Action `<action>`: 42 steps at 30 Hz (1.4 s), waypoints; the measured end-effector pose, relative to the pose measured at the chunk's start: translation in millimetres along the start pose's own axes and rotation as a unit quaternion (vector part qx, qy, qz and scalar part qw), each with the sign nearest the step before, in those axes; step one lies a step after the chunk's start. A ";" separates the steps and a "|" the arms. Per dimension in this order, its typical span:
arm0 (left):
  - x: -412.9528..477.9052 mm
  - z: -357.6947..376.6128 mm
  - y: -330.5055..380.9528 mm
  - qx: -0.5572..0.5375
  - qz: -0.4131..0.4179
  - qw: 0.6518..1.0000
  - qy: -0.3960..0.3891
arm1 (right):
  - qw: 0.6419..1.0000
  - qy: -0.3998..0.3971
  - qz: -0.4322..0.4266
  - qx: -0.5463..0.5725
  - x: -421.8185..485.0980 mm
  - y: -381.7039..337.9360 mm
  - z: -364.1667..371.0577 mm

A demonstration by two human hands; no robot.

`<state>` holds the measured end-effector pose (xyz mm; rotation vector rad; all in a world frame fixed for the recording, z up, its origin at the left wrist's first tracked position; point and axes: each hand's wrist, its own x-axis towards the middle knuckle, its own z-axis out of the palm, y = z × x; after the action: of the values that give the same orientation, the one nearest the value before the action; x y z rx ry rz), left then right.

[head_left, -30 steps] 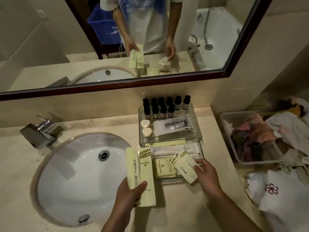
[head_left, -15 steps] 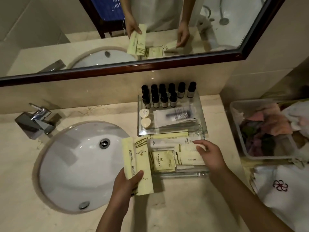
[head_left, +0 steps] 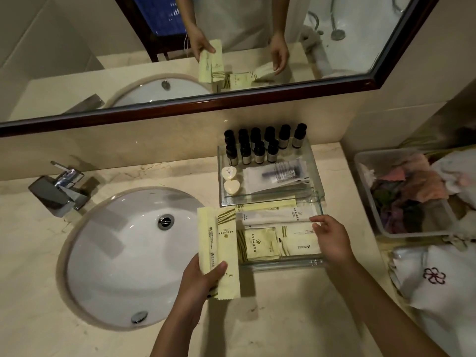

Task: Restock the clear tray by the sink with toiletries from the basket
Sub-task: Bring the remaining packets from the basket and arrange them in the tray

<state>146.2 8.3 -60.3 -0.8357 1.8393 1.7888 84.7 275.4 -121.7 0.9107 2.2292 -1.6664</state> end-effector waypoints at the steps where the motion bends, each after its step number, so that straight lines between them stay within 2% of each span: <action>1: 0.9 -0.4 -0.2 0.001 0.000 1.000 0.000 | 1.000 0.010 0.001 -0.007 1.7 0.4 -2.3; 4: 3.6 -0.9 -0.8 0.002 -0.002 1.000 0.003 | 1.000 0.022 0.004 -0.014 5.7 -7.2 -7.6; 9: 6.3 1.6 -3.7 0.019 -0.013 1.000 -0.005 | 0.996 -0.018 0.005 -0.087 8.7 -10.8 -5.1; 15: 7.5 0.3 -7.5 0.036 -0.015 0.999 -0.002 | 0.974 -0.042 -0.023 -0.222 3.8 -13.9 -4.0; 21: 6.9 -2.2 -7.1 0.023 -0.001 1.000 0.001 | 0.960 -0.043 -0.045 -0.274 7.3 -12.4 -5.2; 23: 5.9 -2.0 -4.5 0.016 0.005 1.000 0.004 | 0.948 -0.038 -0.053 -0.312 6.1 -14.2 -5.3; 27: 3.5 -2.1 -1.1 0.007 0.010 1.000 0.010 | 0.898 0.000 -0.115 -0.425 -3.3 -15.2 -6.4; 29: 2.7 -3.1 -1.2 0.008 0.010 1.000 0.013 | 0.893 0.010 -0.134 -0.430 -7.8 -12.5 -5.7; 31: 1.4 -3.7 -1.4 0.014 0.011 1.000 0.013 | 0.899 -0.016 -0.143 -0.413 -13.4 -7.5 -1.8; 35: -4.2 0.4 2.1 0.023 0.019 1.000 0.000 | 0.881 -0.085 -0.146 -0.443 -24.1 7.3 6.5; 38: -10.4 5.2 6.6 0.024 0.020 0.999 -0.020 | 0.928 -0.097 -0.127 -0.336 -34.9 -7.6 6.3; 40: -14.8 9.8 9.3 0.025 0.018 0.999 -0.041 | 0.979 -0.141 -0.058 -0.138 -50.4 -28.4 5.9; 41: -17.7 13.4 10.7 0.025 0.016 0.998 -0.055 | 0.982 -0.188 -0.002 -0.025 -60.8 -39.3 7.3; 42: -20.5 18.3 11.3 0.024 0.015 0.997 -0.072 | 0.969 -0.235 0.047 0.052 -70.5 -46.7 8.9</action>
<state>151.4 28.7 -39.3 -0.6473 1.8028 1.7659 111.0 234.8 -51.7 0.5536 1.7731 -1.7473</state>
